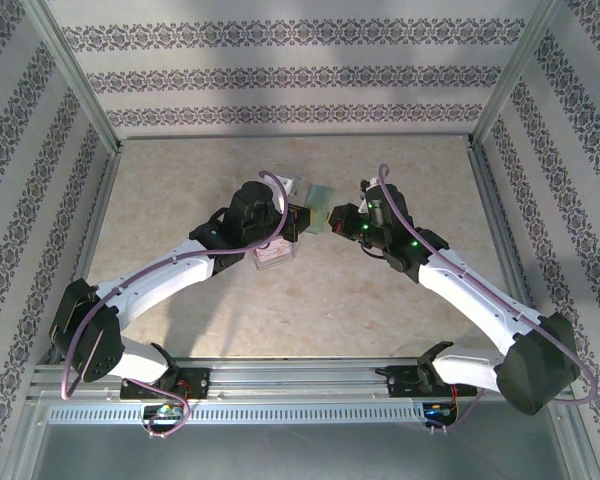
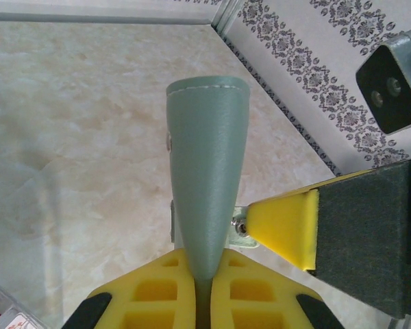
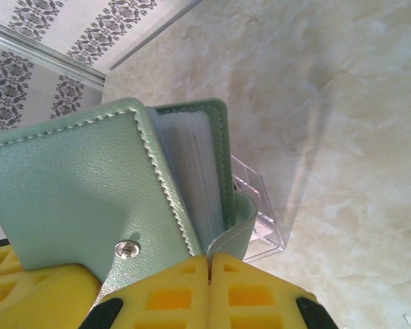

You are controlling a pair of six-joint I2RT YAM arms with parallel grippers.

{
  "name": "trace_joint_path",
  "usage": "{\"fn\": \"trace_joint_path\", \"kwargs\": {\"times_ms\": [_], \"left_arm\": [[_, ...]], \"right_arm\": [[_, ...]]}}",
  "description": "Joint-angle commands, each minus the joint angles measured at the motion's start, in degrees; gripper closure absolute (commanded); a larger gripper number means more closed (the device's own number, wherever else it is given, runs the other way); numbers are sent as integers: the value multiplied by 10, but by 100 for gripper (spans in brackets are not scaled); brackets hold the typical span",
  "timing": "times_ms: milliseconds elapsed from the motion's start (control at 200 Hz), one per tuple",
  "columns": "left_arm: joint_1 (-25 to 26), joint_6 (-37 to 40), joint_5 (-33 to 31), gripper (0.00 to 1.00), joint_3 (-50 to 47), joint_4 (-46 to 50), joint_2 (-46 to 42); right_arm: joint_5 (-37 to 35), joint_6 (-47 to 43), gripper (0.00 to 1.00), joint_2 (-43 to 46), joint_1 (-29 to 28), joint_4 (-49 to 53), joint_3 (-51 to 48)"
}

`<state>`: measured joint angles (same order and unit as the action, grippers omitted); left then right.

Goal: Take the credit cards out of the card holder

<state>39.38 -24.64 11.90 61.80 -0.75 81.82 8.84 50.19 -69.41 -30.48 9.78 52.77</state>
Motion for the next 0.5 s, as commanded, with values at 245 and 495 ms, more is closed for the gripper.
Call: {"fn": "trace_joint_path", "kwargs": {"times_ms": [245,495], "left_arm": [[-4,-11,-11,100,-9,-24,-26],[-18,-24,15,100,-8,-30,-25]], "right_arm": [[5,-32,87,58,62,33,-45],[125,-72,39,89,91,-70,-88]]}}
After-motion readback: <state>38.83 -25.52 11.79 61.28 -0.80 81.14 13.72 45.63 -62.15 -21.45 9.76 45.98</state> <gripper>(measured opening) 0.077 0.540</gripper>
